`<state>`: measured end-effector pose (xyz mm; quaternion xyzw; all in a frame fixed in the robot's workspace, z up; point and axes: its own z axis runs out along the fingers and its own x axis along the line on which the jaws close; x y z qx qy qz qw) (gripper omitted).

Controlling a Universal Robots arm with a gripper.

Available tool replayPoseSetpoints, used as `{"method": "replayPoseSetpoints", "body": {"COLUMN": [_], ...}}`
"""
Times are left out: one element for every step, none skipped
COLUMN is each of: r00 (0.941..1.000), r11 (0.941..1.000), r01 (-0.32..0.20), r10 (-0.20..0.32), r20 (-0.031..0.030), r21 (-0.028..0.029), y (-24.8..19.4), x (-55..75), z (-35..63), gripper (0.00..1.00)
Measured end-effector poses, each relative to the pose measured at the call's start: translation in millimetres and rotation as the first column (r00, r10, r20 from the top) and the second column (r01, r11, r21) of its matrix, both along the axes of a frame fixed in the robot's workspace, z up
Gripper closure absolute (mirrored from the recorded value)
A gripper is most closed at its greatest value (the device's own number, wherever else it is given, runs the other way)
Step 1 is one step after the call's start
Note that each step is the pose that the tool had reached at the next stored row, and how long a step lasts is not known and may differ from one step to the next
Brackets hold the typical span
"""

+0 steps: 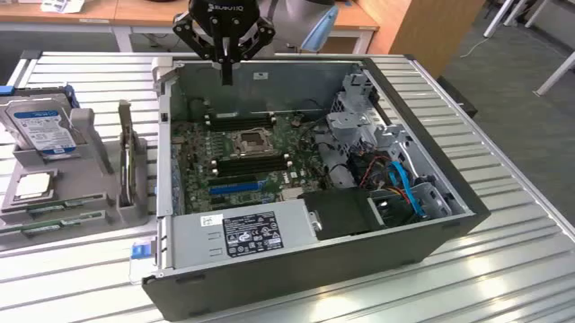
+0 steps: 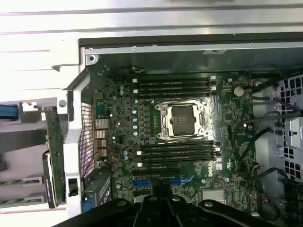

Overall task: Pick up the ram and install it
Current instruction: 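Reach for the ram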

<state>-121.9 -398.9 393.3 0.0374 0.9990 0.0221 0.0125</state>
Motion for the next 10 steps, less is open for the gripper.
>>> {"method": "replayPoseSetpoints", "body": {"r00": [1.0,1.0,1.0,1.0,1.0,1.0,1.0,1.0,1.0,1.0], "r11": [1.0,1.0,1.0,1.0,1.0,1.0,1.0,1.0,1.0,1.0], "r01": [0.0,0.0,0.0,0.0,0.0,0.0,0.0,0.0,0.0,0.0], "r10": [0.0,0.0,0.0,0.0,0.0,0.0,0.0,0.0,0.0,0.0], "r20": [0.0,0.0,0.0,0.0,0.0,0.0,0.0,0.0,0.0,0.0], "r21": [0.0,0.0,0.0,0.0,0.0,0.0,0.0,0.0,0.0,0.0], "y": [0.0,0.0,0.0,0.0,0.0,0.0,0.0,0.0,0.0,0.0], "x": [0.0,0.0,0.0,0.0,0.0,0.0,0.0,0.0,0.0,0.0], "z": [0.0,0.0,0.0,0.0,0.0,0.0,0.0,0.0,0.0,0.0], "gripper": [0.9,0.9,0.9,0.9,0.9,0.9,0.9,0.9,0.9,0.9]}}
